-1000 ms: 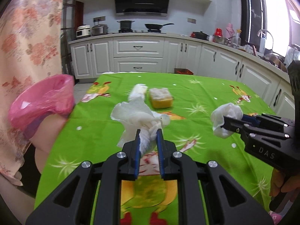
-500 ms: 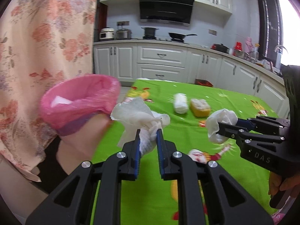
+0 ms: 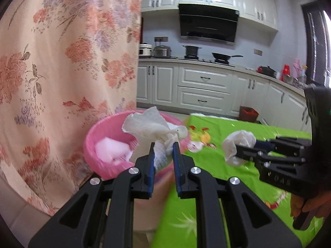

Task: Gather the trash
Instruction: 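Carry both tissues over the pink bin and open both tools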

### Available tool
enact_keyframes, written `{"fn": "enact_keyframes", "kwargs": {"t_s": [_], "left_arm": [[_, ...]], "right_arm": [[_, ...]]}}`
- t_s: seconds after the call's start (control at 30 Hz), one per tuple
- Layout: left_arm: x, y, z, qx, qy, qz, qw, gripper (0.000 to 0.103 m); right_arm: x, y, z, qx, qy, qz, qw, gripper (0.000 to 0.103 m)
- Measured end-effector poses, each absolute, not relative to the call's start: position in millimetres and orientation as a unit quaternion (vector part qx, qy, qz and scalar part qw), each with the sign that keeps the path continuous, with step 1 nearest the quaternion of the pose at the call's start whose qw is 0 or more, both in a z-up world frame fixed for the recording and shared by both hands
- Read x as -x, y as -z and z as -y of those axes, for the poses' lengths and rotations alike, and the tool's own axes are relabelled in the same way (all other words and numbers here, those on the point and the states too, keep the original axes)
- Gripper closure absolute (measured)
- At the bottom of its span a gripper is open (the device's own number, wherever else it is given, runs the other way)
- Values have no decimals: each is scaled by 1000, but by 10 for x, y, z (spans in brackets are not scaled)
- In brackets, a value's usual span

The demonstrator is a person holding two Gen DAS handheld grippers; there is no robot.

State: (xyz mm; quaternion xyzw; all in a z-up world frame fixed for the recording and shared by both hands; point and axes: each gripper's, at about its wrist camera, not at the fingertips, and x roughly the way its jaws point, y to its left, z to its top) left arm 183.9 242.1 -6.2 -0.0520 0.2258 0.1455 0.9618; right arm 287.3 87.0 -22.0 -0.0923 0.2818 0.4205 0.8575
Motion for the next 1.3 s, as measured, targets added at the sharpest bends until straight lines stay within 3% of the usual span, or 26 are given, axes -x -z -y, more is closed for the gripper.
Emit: {"fn": "enact_keyframes", "kwargs": {"t_s": [0.47, 0.63, 0.67, 0.7, 0.8, 0.9, 1.1, 1.3], "left_arm": [[-2561, 1, -3329, 66, -179, -235, 953, 88], [-2718, 61, -3561, 83, -172, -237, 953, 85], [-2760, 73, -3614, 84, -173, -238, 952, 80], [-2785, 77, -3650, 84, -175, -239, 951, 68], [-2786, 64, -3775, 94, -196, -228, 949, 47], [-2713, 59, -3856, 105, -218, -216, 946, 36], [-2591, 113, -3788, 130, -233, -214, 940, 19], [-2563, 122, -3430, 106, -224, -214, 945, 9]], "right_arm": [[-3388, 112, -1794, 108, -473, -270, 832, 74], [-3581, 183, -2039, 109, -489, -276, 820, 67], [-3602, 195, -2083, 112, -496, -274, 816, 53], [-3615, 204, -2111, 115, -497, -274, 816, 37], [-3634, 211, -2117, 120, -497, -265, 818, 37], [-3624, 199, -2027, 122, -493, -256, 822, 37], [-3583, 237, -1691, 108, -474, -262, 834, 37], [-3528, 325, -1346, 97, -443, -276, 847, 37]]}}
